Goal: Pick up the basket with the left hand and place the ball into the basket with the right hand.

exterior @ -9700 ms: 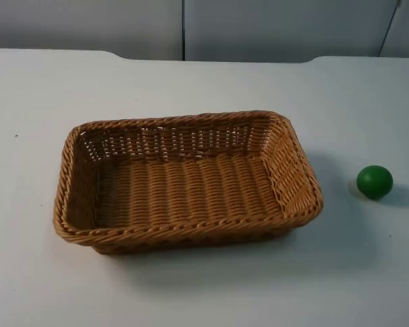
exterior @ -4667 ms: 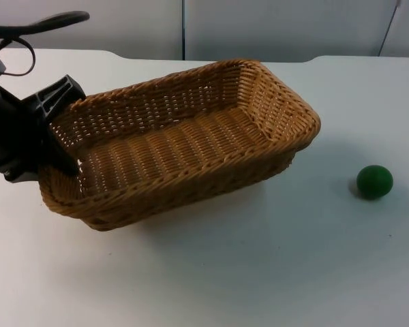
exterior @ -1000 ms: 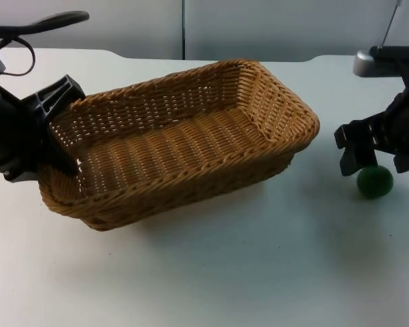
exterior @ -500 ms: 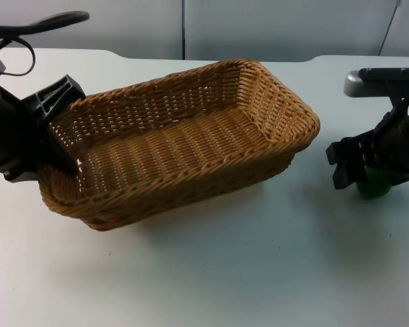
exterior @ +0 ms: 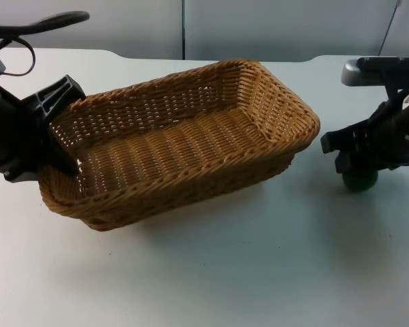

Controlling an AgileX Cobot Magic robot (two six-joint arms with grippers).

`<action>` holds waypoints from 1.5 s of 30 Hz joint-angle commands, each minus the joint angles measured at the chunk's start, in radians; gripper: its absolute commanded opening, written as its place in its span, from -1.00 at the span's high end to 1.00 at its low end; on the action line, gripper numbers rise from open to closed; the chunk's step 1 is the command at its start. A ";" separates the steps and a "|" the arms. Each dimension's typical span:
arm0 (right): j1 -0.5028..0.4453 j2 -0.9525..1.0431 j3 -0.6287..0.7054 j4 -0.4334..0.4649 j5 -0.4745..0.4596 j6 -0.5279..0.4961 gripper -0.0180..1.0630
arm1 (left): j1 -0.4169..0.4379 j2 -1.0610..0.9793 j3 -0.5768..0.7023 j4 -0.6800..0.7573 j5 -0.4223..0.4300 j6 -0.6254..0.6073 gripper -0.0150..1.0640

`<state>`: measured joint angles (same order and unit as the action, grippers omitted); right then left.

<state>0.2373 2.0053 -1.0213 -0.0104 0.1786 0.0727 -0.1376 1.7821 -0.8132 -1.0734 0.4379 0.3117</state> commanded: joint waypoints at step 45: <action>0.332 0.140 -0.668 0.513 0.676 -0.585 0.97 | 0.002 -0.013 0.001 -0.016 0.056 -0.005 0.97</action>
<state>0.5659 2.1378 -1.6810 0.5038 0.8653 -0.5094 -0.1376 1.7821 -0.8132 -1.0699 0.4771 0.3117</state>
